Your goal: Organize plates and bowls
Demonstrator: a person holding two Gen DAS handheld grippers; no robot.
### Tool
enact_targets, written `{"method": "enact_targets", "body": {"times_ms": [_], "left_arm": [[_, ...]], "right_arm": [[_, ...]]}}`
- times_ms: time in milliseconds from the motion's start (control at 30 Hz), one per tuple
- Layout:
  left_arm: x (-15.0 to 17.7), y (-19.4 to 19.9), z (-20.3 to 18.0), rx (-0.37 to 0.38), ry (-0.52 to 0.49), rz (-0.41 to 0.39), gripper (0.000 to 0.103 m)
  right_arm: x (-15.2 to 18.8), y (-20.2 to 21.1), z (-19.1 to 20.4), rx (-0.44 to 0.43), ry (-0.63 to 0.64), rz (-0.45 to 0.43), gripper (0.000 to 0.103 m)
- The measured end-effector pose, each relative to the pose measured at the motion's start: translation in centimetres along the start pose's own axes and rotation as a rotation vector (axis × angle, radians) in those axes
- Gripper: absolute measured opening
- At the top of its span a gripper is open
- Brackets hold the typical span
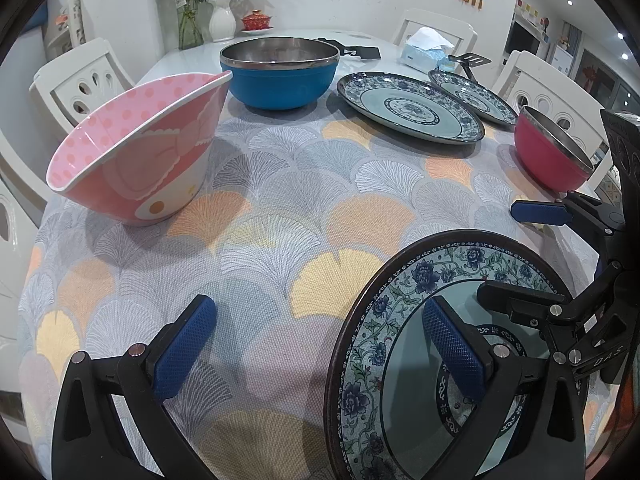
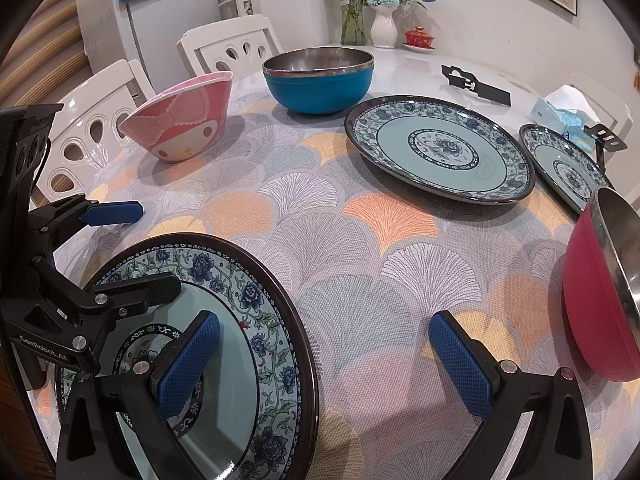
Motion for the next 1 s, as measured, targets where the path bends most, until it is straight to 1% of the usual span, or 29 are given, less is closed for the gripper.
{"method": "enact_targets", "body": {"times_ms": [1000], "left_arm": [[-0.02, 0.04, 0.01, 0.000, 0.000, 0.000, 0.103]], "right_arm": [[0.03, 0.02, -0.08, 0.000, 0.001, 0.000, 0.103]]}}
Point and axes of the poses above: each gripper's, at about its wrist camera, not at the fingertips, and y roughly against the way its jaws point, z to its left, x to its underside, the point moved 9 cm from there along -y, roughly the way its jaws point, and after that the axes turned 8 degrees about y, right-handed, at the moved point
